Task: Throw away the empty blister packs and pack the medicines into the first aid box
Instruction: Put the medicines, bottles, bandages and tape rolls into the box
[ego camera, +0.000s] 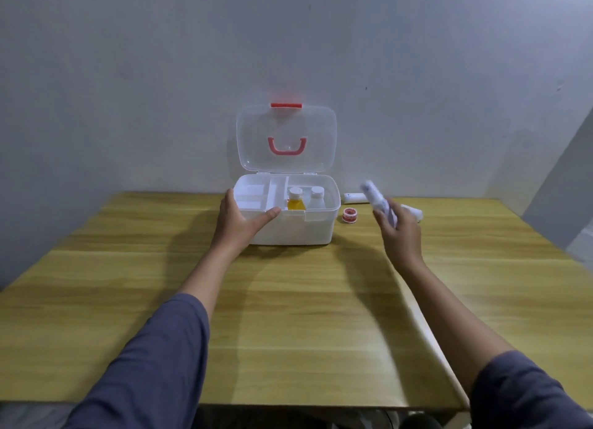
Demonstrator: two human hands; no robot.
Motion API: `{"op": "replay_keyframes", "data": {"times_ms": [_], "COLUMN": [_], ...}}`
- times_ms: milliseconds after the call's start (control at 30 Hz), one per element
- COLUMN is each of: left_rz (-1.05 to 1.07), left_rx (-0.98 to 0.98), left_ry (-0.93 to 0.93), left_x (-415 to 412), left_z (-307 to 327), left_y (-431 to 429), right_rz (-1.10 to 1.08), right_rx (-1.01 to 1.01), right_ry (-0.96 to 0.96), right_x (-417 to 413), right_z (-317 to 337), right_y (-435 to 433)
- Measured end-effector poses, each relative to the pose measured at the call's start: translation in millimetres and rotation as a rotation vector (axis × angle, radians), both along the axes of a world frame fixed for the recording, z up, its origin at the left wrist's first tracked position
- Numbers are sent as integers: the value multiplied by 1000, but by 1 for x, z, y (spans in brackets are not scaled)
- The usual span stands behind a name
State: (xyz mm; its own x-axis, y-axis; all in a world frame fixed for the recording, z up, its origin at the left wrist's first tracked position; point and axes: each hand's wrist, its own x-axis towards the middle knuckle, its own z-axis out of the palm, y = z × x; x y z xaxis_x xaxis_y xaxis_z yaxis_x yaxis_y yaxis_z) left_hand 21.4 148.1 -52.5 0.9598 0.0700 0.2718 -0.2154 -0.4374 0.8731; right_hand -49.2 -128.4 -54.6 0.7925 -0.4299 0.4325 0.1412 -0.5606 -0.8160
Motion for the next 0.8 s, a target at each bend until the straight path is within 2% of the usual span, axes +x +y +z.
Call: {"op": "replay_keyframes", "data": {"times_ms": [167, 300, 600, 800], "left_rz": [6, -1, 15, 26], "left_rx": [-23, -29, 31, 34], "left_ry": [-30, -50, -86, -96], "left_x": [-1, 2, 4, 5], "left_z": [-1, -5, -7, -8], "left_y": [0, 1, 2, 2], "right_rz": [164, 280, 421, 451], "right_rx": [281, 412, 522, 453], "right_ry": [-220, -311, -212, -112], "right_x": [32, 60, 87, 83], "right_z": [57, 82, 63, 49], "right_y": [29, 48, 69, 57]}}
